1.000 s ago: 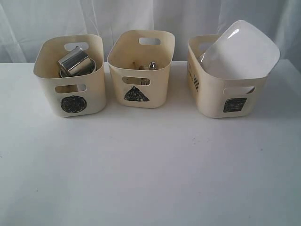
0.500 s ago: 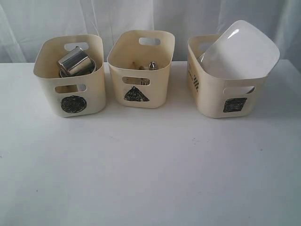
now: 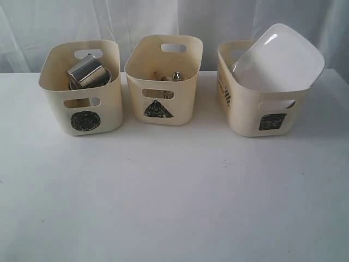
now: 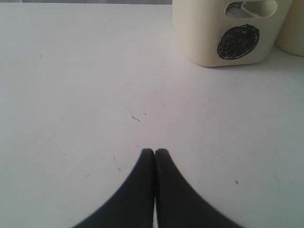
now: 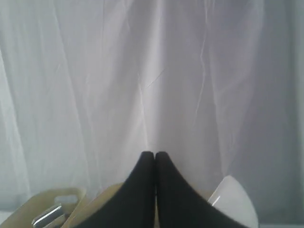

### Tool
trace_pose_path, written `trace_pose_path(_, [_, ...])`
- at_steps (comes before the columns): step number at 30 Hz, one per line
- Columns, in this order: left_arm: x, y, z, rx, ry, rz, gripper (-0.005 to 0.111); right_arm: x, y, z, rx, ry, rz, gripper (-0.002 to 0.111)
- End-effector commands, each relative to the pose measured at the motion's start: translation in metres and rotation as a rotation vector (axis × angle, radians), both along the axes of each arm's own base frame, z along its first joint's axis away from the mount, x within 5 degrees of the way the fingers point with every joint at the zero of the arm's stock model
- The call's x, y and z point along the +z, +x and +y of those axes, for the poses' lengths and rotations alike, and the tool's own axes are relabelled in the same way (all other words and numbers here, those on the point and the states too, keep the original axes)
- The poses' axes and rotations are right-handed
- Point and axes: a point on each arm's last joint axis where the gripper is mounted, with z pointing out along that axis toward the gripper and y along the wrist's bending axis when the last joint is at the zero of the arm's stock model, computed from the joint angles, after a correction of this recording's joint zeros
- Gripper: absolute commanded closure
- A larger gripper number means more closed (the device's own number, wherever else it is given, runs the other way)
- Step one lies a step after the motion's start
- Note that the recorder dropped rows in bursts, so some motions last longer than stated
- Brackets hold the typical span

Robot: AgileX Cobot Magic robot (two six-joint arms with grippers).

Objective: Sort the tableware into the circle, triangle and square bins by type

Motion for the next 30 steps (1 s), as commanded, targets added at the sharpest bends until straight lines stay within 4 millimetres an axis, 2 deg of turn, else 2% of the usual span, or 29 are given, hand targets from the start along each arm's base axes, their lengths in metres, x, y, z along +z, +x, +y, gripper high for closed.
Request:
trace_pose_path(1, [-0.001,0.000,0.000,-0.006,-0.003,-0.002,0.107,-0.041,0.016,-0.013,-0.172,-0.035,-0.173,0.108])
trace_pose_path(4, [-0.001,0.000,0.000,-0.006,-0.003,-0.002,0.107,-0.102,0.015,-0.020,-0.256,-0.039,-0.158,0.108])
trace_pose_path(5, [-0.001,0.000,0.000,-0.006,-0.003,-0.002,0.107,-0.130,0.011,-0.021,-0.268,-0.028,-0.115,0.108])
trace_pose_path(6, [-0.001,0.000,0.000,-0.006,-0.003,-0.002,0.107,-0.144,0.008,-0.021,-0.271,-0.035,-0.099,0.108])
trace_pose_path(7, [-0.001,0.000,0.000,-0.006,-0.003,-0.002,0.107,-0.156,0.001,-0.021,-0.280,-0.050,-0.122,0.108])
trace_pose_path(9, [-0.001,0.000,0.000,-0.006,-0.003,-0.002,0.107,-0.170,-0.006,-0.018,-0.256,-0.070,0.004,0.108])
trace_pose_path(10, [-0.001,0.000,0.000,-0.006,-0.003,-0.002,0.107,-0.182,-0.008,-0.016,-0.243,-0.095,0.119,0.108])
trace_pose_path(11, [-0.001,0.000,0.000,-0.006,-0.003,-0.002,0.107,-0.190,-0.007,-0.016,-0.238,-0.064,0.205,0.108])
trace_pose_path(13, [-0.001,0.000,-0.001,-0.008,-0.003,0.002,0.107,-0.213,-0.010,-0.017,-0.248,0.126,0.458,0.108])
trace_pose_path(15, [-0.001,0.000,-0.001,-0.008,-0.003,0.002,0.107,-0.216,-0.011,-0.017,-0.252,0.065,0.496,0.108])
trace_pose_path(30, [-0.001,0.000,-0.001,-0.008,-0.003,0.002,0.107,-0.212,-0.010,-0.016,-0.240,0.098,0.455,0.108])
